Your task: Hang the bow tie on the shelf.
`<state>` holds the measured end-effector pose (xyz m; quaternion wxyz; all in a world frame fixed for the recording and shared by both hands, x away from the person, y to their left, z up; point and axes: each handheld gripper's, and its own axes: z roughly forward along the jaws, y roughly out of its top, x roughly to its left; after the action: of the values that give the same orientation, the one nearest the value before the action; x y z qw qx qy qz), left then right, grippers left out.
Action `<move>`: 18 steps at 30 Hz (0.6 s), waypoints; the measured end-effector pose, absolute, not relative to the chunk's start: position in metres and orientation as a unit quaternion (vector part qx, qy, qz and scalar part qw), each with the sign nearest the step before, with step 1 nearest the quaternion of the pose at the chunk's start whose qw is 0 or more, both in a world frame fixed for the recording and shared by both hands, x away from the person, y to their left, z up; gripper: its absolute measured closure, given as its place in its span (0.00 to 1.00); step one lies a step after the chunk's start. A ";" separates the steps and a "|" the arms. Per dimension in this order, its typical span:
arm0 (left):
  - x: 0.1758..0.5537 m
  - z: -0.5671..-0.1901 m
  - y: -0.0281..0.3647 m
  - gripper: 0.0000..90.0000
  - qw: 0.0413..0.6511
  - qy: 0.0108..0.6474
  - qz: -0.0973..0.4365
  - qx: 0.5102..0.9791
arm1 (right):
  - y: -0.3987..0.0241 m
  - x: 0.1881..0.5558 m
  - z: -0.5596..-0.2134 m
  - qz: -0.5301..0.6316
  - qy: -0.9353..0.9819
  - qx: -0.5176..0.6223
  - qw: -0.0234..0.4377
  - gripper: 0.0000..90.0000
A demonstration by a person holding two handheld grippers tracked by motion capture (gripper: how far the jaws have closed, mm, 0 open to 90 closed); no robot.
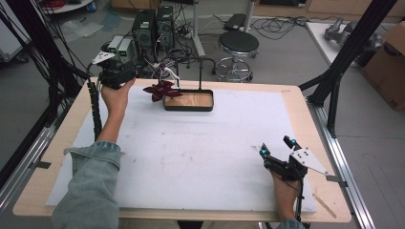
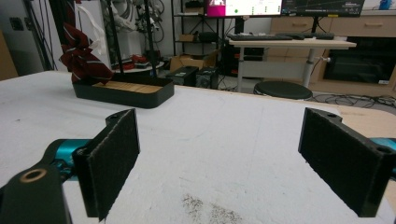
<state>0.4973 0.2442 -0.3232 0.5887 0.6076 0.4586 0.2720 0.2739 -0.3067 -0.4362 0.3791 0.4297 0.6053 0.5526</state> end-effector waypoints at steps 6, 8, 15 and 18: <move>0.478 -0.320 0.249 0.52 0.585 0.440 0.282 0.620 | -0.307 0.274 -0.436 0.552 0.604 0.432 0.379 0.13; 0.471 -0.320 0.248 0.51 0.583 0.433 0.285 0.626 | -0.307 0.274 -0.436 0.553 0.604 0.432 0.379 0.13; 0.447 -0.319 0.248 0.45 0.584 0.415 0.289 0.635 | -0.307 0.274 -0.436 0.552 0.604 0.432 0.378 0.13; 0.437 -0.319 0.248 0.42 0.581 0.411 0.288 0.641 | -0.307 0.274 -0.436 0.552 0.605 0.431 0.380 0.13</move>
<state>0.4368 0.2479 -0.3191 0.5806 0.6410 0.4110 0.2884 0.2744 -0.3066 -0.4361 0.3796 0.4312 0.6046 0.5518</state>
